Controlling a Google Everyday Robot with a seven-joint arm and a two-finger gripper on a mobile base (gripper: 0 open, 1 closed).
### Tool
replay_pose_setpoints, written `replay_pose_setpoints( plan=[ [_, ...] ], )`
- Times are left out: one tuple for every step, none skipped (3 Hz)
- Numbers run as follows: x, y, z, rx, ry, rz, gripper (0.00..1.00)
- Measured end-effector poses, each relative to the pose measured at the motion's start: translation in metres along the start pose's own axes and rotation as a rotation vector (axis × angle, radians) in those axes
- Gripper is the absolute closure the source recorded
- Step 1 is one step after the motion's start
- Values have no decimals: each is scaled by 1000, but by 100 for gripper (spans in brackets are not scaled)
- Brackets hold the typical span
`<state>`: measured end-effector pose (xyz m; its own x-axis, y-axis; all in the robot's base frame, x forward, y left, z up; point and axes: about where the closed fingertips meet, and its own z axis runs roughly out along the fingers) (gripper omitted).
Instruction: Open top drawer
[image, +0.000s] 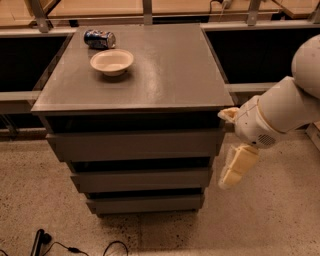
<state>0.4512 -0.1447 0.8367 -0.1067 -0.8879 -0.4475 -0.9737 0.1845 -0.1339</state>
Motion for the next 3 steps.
replay_pose_setpoints(
  plan=[
    [-5, -9, -6, 40, -7, -32, 0],
    [-7, -5, 17, 21, -29, -25, 0],
    [-19, -21, 60, 72, -71, -79, 0]
  ],
)
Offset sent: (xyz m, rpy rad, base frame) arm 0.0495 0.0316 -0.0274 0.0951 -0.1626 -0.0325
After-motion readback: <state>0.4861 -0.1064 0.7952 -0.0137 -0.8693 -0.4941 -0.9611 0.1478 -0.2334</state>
